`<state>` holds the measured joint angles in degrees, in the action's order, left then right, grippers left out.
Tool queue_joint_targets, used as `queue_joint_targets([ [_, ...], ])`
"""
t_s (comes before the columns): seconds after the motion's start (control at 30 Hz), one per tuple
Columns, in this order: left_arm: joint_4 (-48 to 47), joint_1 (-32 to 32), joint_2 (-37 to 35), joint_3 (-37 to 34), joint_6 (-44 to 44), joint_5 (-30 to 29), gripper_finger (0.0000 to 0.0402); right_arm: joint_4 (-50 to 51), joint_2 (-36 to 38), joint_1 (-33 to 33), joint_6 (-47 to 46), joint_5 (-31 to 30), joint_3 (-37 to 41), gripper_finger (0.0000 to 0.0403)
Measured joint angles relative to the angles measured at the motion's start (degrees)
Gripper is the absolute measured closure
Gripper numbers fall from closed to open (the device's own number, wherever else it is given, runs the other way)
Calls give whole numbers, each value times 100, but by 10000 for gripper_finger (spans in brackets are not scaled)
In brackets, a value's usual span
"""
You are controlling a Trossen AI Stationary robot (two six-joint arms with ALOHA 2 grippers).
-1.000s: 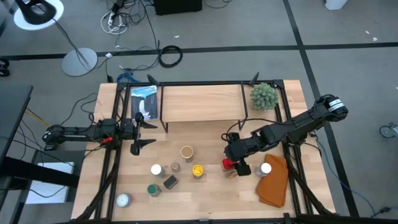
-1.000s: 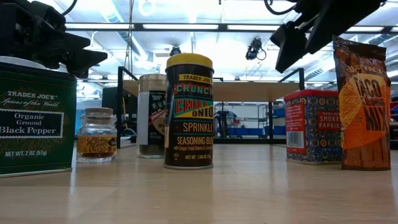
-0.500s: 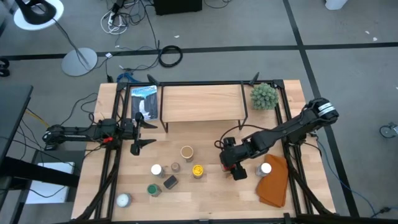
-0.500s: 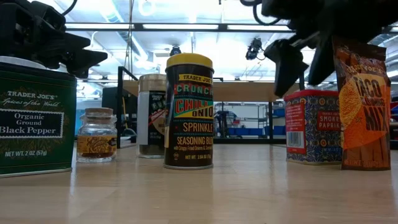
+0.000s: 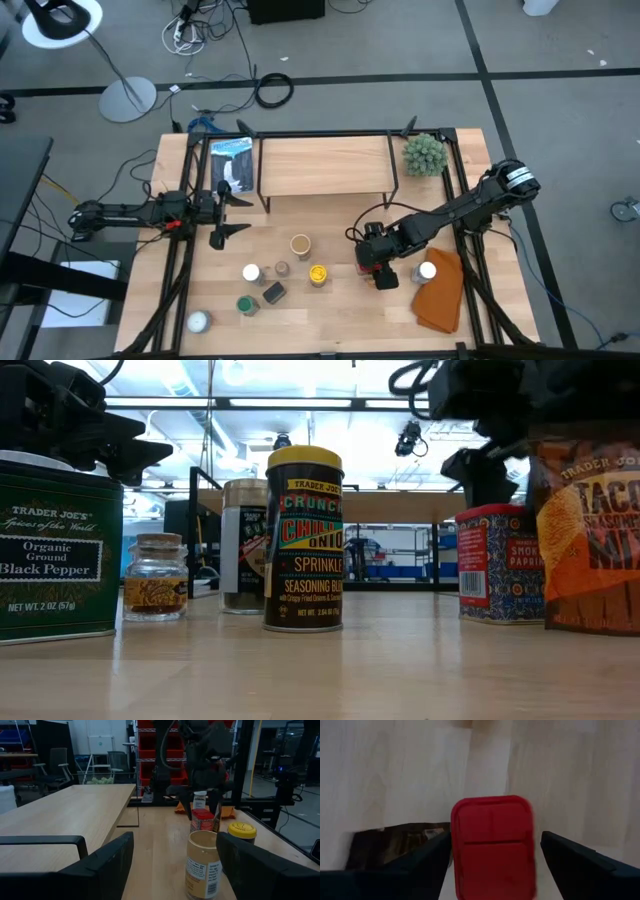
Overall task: Shelf spices
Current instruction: Put the red seasoning can on the shelf
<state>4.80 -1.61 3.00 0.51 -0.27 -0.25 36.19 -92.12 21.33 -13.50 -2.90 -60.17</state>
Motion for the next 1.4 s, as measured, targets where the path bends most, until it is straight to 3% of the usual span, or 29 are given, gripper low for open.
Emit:
queue_joint_targets([
  [0.17,2,1,-1,0,0,0,113,-77,-128,3,3,41,1,121],
  [0.33,0,0,-1,0,0,0,113,-81,-129,3,7,68,3,186],
  [0.6,2,0,0,0,0,2,113,-80,-125,-1,7,105,3,188],
  [0.73,0,1,0,-1,0,0,113,9,-100,-5,4,102,-54,167],
  [0.93,2,1,-2,0,0,0,113,798,-96,-102,161,11,-723,187],
  [1.17,0,2,0,0,0,0,113,1890,-94,-443,343,-173,-1858,182],
  [1.4,2,1,0,0,0,0,113,2742,-85,-1024,1241,-618,-3001,178],
])
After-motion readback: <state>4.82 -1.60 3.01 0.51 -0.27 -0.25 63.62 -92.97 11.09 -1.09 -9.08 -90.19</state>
